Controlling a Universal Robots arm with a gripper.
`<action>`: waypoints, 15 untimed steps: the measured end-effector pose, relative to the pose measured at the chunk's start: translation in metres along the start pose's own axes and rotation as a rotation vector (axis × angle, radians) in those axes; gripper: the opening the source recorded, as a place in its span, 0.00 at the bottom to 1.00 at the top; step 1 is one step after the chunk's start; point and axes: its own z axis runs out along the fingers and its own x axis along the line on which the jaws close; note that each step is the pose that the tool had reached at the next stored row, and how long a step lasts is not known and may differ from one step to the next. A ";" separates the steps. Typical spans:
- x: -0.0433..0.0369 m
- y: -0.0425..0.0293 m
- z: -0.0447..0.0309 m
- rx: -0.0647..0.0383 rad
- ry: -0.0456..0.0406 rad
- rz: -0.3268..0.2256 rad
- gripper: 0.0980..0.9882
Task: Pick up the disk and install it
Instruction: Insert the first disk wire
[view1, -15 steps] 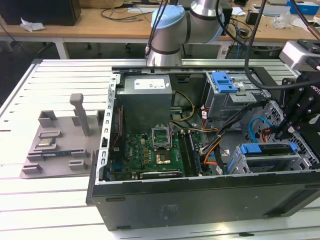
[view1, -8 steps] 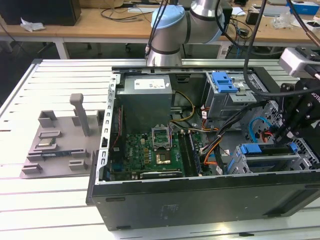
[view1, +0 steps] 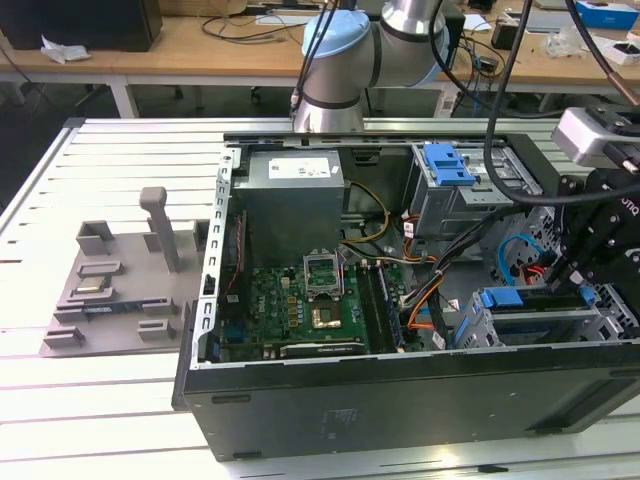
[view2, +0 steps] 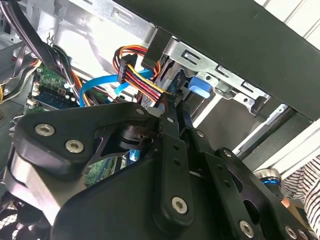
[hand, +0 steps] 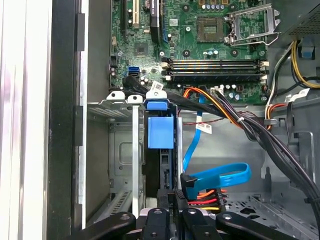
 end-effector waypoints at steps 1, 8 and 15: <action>0.0000 0.0005 0.0007 0.000 -0.0002 0.000 0.08; -0.0001 0.0009 0.0023 0.000 -0.0026 0.000 0.09; -0.0015 0.0026 -0.0202 0.000 -0.0010 0.000 0.16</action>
